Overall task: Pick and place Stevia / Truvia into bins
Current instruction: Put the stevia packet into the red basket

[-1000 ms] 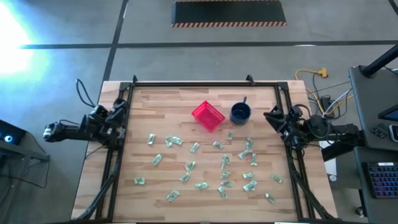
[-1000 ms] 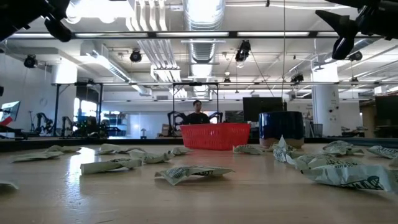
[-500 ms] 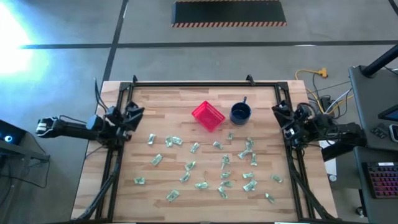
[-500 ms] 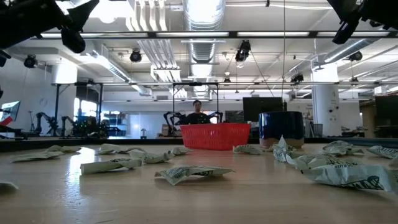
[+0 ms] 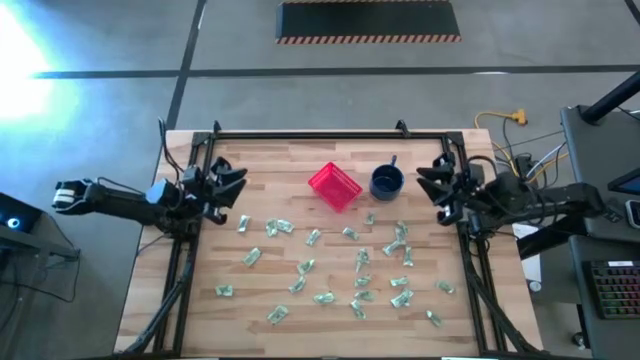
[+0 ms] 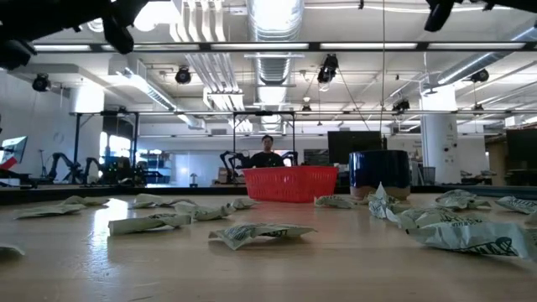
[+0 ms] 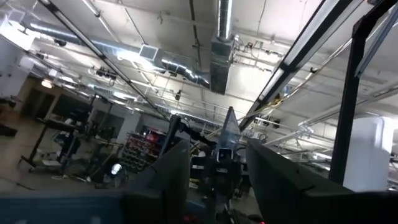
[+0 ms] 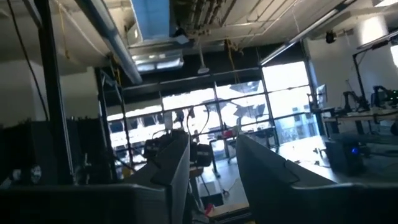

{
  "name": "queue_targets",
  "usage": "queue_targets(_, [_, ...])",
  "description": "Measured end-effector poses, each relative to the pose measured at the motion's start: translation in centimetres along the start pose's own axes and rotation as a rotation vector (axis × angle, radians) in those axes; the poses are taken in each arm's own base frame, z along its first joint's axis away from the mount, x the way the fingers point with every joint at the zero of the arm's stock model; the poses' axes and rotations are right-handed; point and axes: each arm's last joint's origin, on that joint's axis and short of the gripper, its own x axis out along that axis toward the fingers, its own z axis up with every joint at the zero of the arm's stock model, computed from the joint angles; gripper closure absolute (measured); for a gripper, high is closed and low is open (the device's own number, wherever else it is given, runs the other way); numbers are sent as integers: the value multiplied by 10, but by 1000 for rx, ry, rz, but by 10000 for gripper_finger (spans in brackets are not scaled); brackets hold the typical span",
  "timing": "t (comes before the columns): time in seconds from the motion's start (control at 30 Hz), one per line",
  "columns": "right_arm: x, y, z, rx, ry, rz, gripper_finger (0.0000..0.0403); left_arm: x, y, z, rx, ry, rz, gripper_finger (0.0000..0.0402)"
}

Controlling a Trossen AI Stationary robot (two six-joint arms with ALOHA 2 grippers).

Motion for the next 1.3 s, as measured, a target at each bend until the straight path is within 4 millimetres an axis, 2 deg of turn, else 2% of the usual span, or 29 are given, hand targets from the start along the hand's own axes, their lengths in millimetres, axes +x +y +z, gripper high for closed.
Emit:
queue_targets(0.1, [14,6,9,-24,78,30,280,12,-5,7,-7,-24,-15,261])
queue_targets(0.2, [25,10,16,-28,209,34,280,25,-10,6,11,55,-50,261])
queue_targets(0.47, [35,16,30,-6,502,16,280,45,-13,-18,28,523,6,261])
queue_targets(0.77, [28,14,26,51,657,-24,280,39,-9,-29,107,947,113,261])
queue_targets(1.07, [31,13,11,40,716,-42,280,38,-1,-70,308,1169,72,261])
queue_targets(1.3, [34,13,4,63,740,-62,280,40,6,-106,387,1325,64,261])
